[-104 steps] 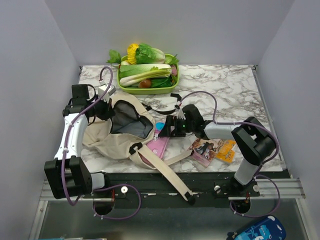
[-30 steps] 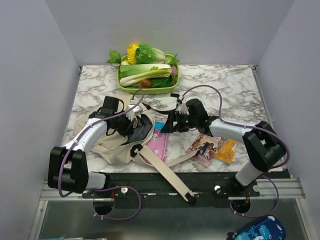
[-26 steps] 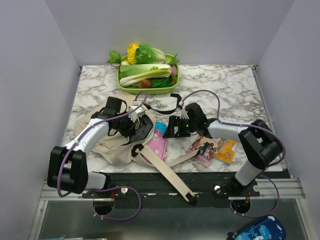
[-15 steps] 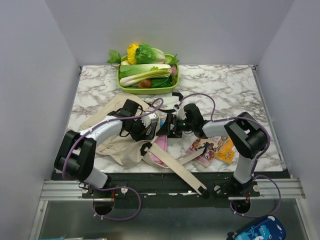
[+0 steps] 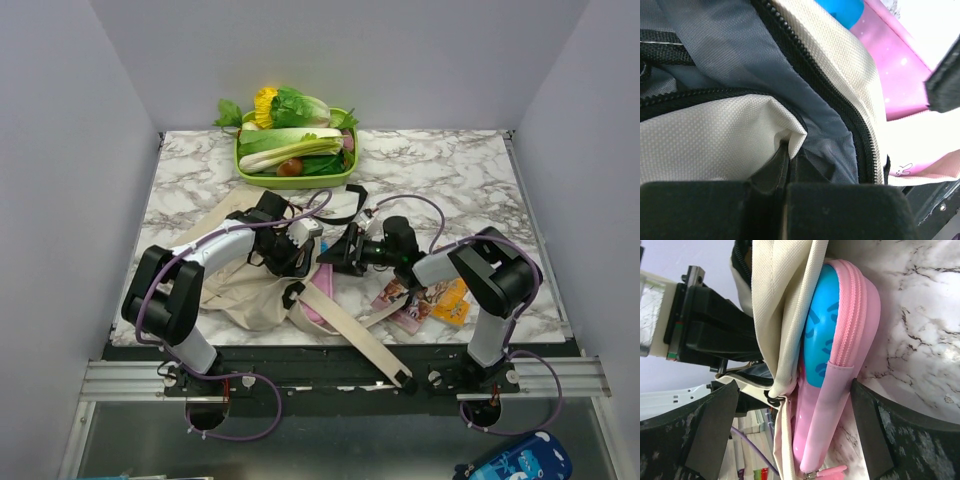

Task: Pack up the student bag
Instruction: Pick up the stationery from the center of the board.

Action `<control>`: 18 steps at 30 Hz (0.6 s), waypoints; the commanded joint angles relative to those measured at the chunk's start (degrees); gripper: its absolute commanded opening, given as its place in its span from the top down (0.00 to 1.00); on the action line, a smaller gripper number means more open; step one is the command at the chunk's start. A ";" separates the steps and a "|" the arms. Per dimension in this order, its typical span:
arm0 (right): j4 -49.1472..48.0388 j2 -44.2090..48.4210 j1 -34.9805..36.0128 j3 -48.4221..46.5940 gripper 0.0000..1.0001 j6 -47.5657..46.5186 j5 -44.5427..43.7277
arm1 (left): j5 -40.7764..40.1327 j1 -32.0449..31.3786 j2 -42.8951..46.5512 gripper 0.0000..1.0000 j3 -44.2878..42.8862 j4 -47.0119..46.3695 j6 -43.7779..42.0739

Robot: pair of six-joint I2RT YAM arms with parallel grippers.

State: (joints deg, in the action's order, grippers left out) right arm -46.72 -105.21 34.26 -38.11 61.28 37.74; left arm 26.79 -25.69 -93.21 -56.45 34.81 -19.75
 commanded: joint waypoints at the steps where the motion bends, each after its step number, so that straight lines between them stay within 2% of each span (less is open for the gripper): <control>1: -17.09 2.47 2.74 0.32 0.00 5.52 7.17 | -6.22 -1.73 -5.58 1.00 3.45 -11.86 2.16; 5: -17.45 1.50 2.83 -0.91 0.00 4.65 10.16 | -7.62 -1.73 -7.95 1.00 1.43 -11.96 4.71; 6: -11.61 1.50 2.92 -1.61 0.00 3.51 11.64 | -7.54 -1.73 -8.13 1.00 0.56 -12.04 5.41; 8: 0.34 2.37 3.27 -5.21 0.00 -5.69 11.75 | -6.58 -1.73 -8.22 1.00 -0.24 -11.96 5.77; 9: 14.06 4.20 3.53 -6.61 0.00 -9.99 9.05 | -6.14 -1.73 -8.04 1.00 -0.85 -11.96 5.95; 10: 18.81 4.92 3.79 -7.67 0.00 -16.74 7.54 | -5.87 -1.73 -7.87 1.00 -1.03 -12.04 6.30; 12: 27.25 5.89 3.88 -8.91 0.00 -20.39 4.82 | -5.08 -1.73 -7.69 1.00 -1.12 -12.48 6.65; 14: 28.26 6.42 3.97 -8.30 0.01 -22.07 4.54 | -4.47 -1.73 -7.60 1.00 -0.95 -13.01 7.09; 16: 27.47 5.81 3.88 -7.68 0.15 -21.90 5.15 | -4.11 -1.64 -7.69 1.00 -1.21 -12.83 7.27; 18: 27.21 4.93 3.97 -8.73 0.35 -21.90 6.73 | -4.11 -1.38 -7.25 1.00 -1.04 -13.10 7.27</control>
State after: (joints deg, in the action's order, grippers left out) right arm -24.71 -100.09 35.57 -45.06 42.35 38.41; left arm 25.17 -25.91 -95.33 -59.40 36.05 -12.53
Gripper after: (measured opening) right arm 0.807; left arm 0.015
